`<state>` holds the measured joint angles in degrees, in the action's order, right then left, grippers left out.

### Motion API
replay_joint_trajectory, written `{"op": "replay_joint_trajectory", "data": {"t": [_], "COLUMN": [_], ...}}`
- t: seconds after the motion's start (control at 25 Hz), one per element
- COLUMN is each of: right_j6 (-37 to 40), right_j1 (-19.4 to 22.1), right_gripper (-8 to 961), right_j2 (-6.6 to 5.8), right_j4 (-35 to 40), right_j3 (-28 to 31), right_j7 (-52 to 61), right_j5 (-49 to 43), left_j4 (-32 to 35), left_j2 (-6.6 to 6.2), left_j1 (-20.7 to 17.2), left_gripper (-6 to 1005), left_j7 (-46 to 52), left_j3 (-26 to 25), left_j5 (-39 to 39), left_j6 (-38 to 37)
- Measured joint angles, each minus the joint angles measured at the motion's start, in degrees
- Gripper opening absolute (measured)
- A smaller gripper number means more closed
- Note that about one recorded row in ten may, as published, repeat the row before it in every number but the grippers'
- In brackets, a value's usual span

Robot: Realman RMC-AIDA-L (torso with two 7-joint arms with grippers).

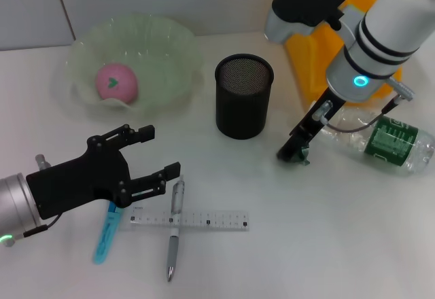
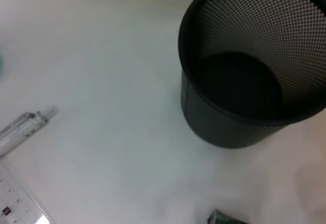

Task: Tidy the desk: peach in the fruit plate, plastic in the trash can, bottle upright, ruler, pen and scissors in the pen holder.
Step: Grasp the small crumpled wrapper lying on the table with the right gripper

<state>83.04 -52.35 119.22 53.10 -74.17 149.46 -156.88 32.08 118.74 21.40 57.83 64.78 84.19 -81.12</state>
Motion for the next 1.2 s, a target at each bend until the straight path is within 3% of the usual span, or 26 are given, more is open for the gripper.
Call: {"op": "replay_joint_trajectory", "data": {"t": [1.2], "right_j6": [-6.11], "right_j1": [-0.92], "right_gripper": [751], "right_j2": [0.21], "right_j4": [-7.32], "right_j3": [-1.77], "right_j7": [-0.06], "right_j5": [0.49], "left_j4": [-3.1], "left_j2": [0.09], "left_j1": [3.03], "left_gripper": [809], "left_j7": [-0.49], "left_j3": [0.08], "left_j5": [0.01], "left_j6": [0.4]}}
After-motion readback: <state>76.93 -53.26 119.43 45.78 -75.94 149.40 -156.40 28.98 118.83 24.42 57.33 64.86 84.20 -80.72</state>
